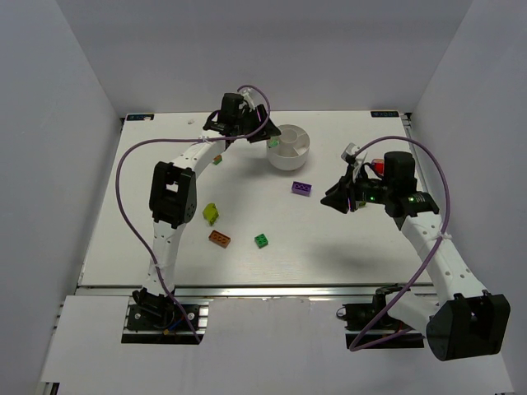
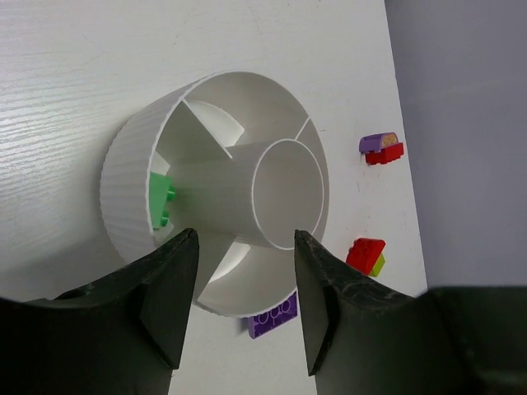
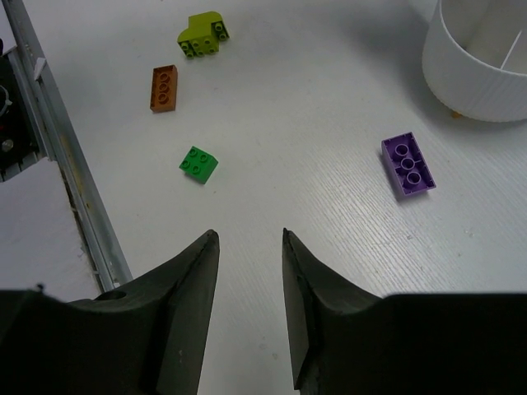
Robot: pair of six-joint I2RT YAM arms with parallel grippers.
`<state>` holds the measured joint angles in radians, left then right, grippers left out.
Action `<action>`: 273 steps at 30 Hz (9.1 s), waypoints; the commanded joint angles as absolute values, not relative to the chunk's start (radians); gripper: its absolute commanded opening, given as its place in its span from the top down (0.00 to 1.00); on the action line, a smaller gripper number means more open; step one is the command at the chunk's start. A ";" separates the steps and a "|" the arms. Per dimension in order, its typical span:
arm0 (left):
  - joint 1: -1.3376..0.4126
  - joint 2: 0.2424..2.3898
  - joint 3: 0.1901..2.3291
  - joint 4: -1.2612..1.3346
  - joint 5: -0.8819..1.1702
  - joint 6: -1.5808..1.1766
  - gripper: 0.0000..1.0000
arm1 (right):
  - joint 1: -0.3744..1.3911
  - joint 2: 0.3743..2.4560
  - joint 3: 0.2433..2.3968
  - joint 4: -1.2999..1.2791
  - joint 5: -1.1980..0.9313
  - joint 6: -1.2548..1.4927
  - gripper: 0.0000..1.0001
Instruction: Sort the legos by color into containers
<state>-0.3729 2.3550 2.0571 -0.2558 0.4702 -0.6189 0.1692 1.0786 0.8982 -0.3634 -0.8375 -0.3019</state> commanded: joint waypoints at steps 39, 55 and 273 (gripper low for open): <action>-0.129 2.344 2.145 -0.864 -0.094 -0.785 0.18 | 0.164 1.117 0.923 -0.339 -0.790 -0.322 0.36; -0.132 2.407 2.157 -0.795 -0.035 -0.819 0.24 | 0.166 1.100 0.894 -0.328 -0.781 -0.316 0.36; -0.534 2.105 1.428 0.629 0.167 -0.463 0.69 | 0.109 1.157 1.019 -0.029 -0.848 -0.089 0.42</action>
<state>-0.5278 2.1246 1.4300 0.5663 0.1478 -0.4713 0.1173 1.1603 1.0168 -0.0711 -0.8200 -0.0925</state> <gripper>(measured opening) 0.469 0.582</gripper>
